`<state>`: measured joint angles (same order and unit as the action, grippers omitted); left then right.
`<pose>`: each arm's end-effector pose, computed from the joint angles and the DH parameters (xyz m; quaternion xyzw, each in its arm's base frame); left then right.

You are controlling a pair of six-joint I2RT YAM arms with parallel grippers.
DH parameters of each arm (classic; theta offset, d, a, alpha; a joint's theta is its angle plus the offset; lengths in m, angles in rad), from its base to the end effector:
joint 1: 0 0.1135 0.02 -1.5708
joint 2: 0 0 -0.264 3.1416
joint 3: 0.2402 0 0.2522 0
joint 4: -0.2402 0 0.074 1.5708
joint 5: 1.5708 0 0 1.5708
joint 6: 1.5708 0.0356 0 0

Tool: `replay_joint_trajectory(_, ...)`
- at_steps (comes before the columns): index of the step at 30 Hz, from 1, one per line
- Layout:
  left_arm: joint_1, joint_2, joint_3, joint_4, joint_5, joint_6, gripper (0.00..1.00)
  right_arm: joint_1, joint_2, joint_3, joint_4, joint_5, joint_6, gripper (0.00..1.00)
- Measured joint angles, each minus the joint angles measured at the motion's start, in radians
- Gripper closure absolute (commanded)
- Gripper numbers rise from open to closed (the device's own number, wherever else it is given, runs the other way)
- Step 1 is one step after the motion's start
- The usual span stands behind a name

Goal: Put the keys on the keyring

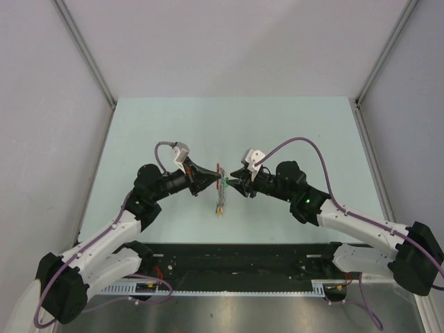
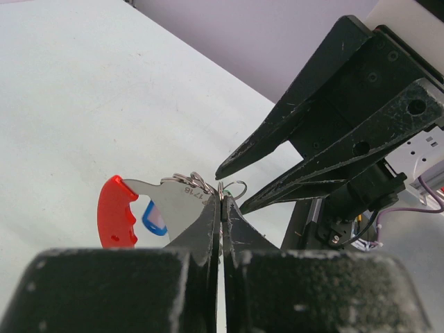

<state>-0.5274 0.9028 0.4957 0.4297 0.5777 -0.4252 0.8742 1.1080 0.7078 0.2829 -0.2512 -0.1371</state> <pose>0.1708 -0.1220 0.2812 0.2376 0.6588 -0.4912 0.5178 0.1593 0.2042 0.2969 -0.4320 0.6084 0.3248 0.5812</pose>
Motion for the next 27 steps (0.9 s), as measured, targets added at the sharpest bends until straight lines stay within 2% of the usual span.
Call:
replay_joint_trajectory(14, -0.003, 0.0, -0.004, -0.016, -0.008, 0.009, 1.0, 0.002, 0.001, 0.002, 0.034, 0.012, 0.04, 0.64)
replay_joint_trajectory(21, -0.005, 0.0, -0.004, -0.022, -0.01, 0.016, 1.0, 0.002, 0.024, 0.011, 0.044, 0.012, 0.041, 0.68)
replay_joint_trajectory(24, -0.005, 0.0, -0.004, -0.022, -0.01, 0.016, 1.0, 0.002, 0.033, 0.011, 0.044, 0.012, 0.041, 0.74)
replay_joint_trajectory(27, -0.005, 0.0, -0.004, -0.022, -0.011, 0.016, 1.0, 0.002, 0.039, 0.011, 0.045, 0.011, 0.04, 0.9)
